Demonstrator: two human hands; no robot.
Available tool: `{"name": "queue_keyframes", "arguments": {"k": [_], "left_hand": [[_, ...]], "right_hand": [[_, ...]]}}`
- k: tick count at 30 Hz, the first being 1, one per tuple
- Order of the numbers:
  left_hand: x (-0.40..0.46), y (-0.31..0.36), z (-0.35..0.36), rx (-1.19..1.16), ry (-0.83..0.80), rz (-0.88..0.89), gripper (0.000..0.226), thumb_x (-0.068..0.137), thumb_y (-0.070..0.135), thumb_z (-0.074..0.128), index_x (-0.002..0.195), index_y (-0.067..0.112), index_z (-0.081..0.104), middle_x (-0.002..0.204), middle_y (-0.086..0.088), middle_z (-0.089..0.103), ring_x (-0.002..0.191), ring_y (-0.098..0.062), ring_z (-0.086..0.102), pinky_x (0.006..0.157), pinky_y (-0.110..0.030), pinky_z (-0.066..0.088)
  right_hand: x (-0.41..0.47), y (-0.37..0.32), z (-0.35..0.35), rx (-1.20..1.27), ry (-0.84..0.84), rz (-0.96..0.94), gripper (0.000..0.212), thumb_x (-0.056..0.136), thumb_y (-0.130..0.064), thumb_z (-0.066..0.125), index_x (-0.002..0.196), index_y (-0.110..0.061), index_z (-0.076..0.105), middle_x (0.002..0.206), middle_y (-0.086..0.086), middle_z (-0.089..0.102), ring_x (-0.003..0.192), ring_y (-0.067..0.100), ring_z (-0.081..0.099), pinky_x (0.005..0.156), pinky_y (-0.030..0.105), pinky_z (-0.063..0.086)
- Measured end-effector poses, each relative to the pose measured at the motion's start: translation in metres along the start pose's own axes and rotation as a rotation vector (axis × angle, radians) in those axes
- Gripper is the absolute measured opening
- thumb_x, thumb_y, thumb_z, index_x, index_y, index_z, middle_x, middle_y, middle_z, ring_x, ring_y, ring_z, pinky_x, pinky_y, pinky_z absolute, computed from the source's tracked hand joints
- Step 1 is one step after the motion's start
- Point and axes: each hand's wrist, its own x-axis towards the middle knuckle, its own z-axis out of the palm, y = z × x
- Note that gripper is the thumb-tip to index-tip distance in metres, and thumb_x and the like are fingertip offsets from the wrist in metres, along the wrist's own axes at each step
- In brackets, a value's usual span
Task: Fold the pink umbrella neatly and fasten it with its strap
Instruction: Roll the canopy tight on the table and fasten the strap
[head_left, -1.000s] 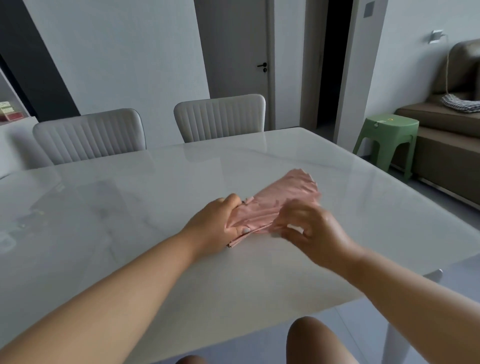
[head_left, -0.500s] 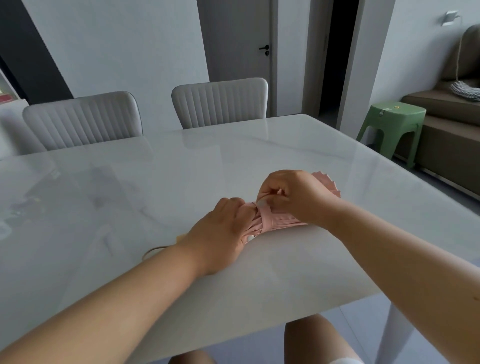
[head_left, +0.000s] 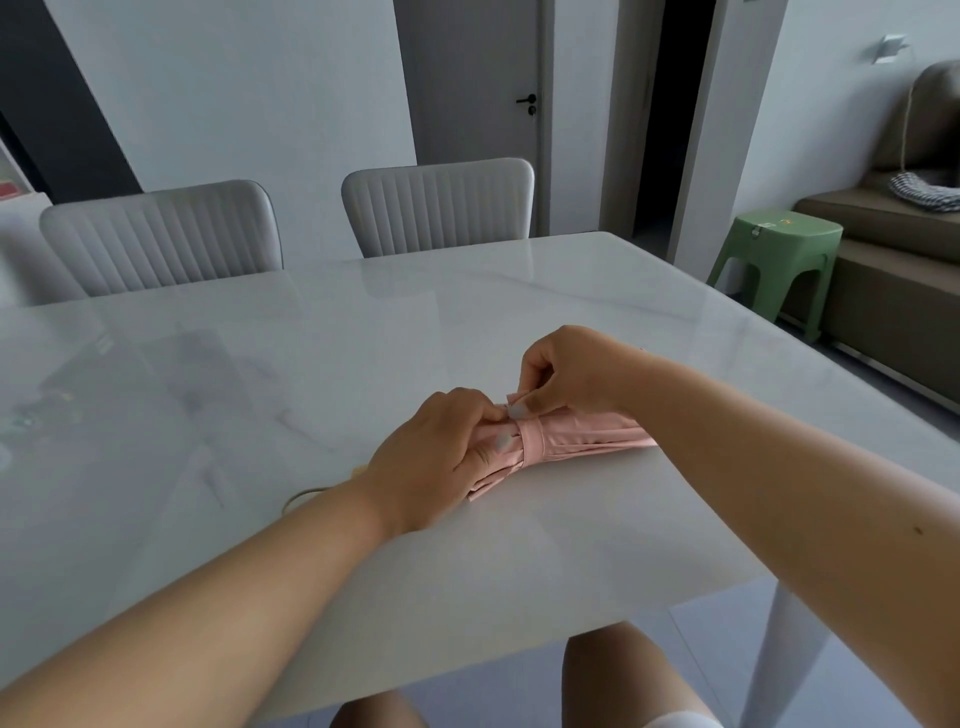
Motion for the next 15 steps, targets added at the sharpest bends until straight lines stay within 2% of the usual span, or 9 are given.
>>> {"name": "queue_keyframes", "arguments": {"k": [3,5,7,9,11,13,15], "left_hand": [[0.000,-0.003,0.003,0.037,0.026,0.013,0.028,0.098,0.039,0.048,0.114,0.016,0.051,0.113,0.010,0.055,0.106,-0.011,0.047,0.084,-0.033,0.044],[0.000,-0.004,0.004,0.066,0.047,0.032,0.039,0.094,0.049,0.043,0.112,0.015,0.052,0.112,0.008,0.057,0.104,-0.012,0.049,0.080,-0.031,0.045],[-0.001,-0.005,0.006,0.083,0.071,0.050,0.050,0.090,0.056,0.037,0.112,0.014,0.053,0.109,0.006,0.059,0.101,-0.013,0.051,0.077,-0.029,0.046],[-0.002,-0.006,0.008,0.099,0.092,0.064,0.045,0.089,0.056,0.037,0.111,0.019,0.049,0.106,0.002,0.061,0.098,-0.016,0.053,0.074,-0.032,0.049],[-0.002,-0.006,0.009,0.104,0.097,0.050,0.041,0.088,0.057,0.038,0.110,0.024,0.045,0.105,0.001,0.061,0.097,-0.017,0.055,0.073,-0.034,0.050],[-0.001,-0.003,0.006,0.087,0.080,0.016,0.049,0.086,0.060,0.041,0.116,0.021,0.048,0.111,0.003,0.059,0.103,-0.018,0.054,0.077,-0.035,0.050],[0.001,0.001,0.003,0.087,0.026,-0.046,0.057,0.088,0.058,0.051,0.132,0.022,0.043,0.127,0.005,0.054,0.118,-0.018,0.050,0.089,-0.034,0.047]], "right_hand": [[0.002,0.000,-0.001,0.042,-0.050,0.036,0.022,0.073,-0.033,0.082,0.070,-0.020,0.065,0.066,-0.004,0.060,0.057,0.012,0.048,0.056,0.022,0.039],[0.005,0.000,-0.004,0.030,-0.073,0.051,0.025,0.073,-0.034,0.082,0.069,-0.021,0.062,0.065,-0.005,0.058,0.058,0.012,0.047,0.056,0.022,0.039],[0.008,-0.004,-0.007,-0.049,-0.110,0.070,0.026,0.075,-0.037,0.081,0.072,-0.022,0.060,0.071,-0.002,0.058,0.062,0.013,0.048,0.058,0.023,0.039],[0.010,-0.008,-0.009,-0.163,-0.142,0.099,0.026,0.077,-0.039,0.079,0.079,-0.022,0.060,0.078,-0.002,0.059,0.067,0.014,0.049,0.058,0.024,0.037],[0.011,-0.013,-0.012,-0.259,-0.162,0.136,0.029,0.079,-0.043,0.076,0.086,-0.021,0.060,0.075,-0.005,0.056,0.067,0.013,0.048,0.057,0.023,0.036],[0.013,-0.016,-0.015,-0.330,-0.185,0.163,0.037,0.078,-0.051,0.073,0.092,-0.020,0.060,0.074,-0.007,0.053,0.071,0.014,0.049,0.060,0.025,0.036],[0.015,-0.012,-0.014,-0.333,-0.172,0.163,0.046,0.077,-0.057,0.071,0.097,-0.017,0.060,0.085,-0.004,0.057,0.082,0.018,0.052,0.065,0.027,0.038]]}}
